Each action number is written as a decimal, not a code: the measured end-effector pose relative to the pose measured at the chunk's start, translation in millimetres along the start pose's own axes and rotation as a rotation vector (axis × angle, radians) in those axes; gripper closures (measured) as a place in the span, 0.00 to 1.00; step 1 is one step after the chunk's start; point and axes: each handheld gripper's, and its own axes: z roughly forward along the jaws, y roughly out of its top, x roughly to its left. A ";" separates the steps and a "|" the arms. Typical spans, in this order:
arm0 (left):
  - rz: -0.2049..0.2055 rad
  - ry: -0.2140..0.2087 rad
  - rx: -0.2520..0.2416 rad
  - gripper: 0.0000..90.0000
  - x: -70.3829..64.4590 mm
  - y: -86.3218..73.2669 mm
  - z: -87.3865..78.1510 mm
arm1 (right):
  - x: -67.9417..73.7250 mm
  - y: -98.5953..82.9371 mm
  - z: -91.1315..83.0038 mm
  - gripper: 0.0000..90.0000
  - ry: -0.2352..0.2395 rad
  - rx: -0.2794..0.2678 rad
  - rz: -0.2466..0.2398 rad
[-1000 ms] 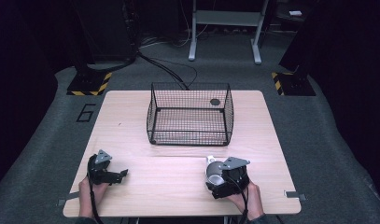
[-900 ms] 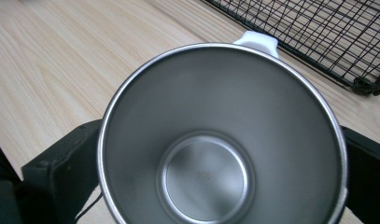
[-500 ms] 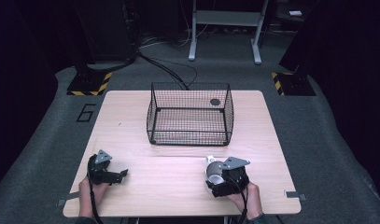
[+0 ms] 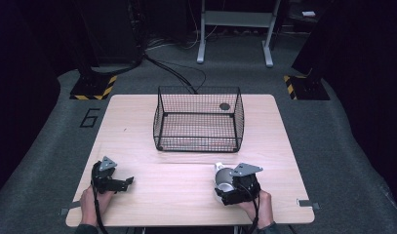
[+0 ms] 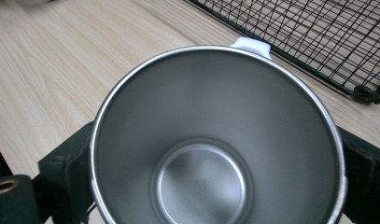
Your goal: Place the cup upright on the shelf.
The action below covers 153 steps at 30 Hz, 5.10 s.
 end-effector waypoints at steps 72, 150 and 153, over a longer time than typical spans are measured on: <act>0.027 -0.017 0.003 0.00 2.0 1.4 1.5 | -33.8 93.0 9.6 0.07 0.056 -0.060 -0.092; 0.039 -0.025 0.009 0.00 2.9 2.0 1.4 | -97.6 199.3 62.1 0.07 0.043 -0.071 -0.062; 0.038 -0.025 0.008 0.00 2.9 2.0 1.5 | -100.5 201.0 67.6 0.07 0.044 -0.067 -0.055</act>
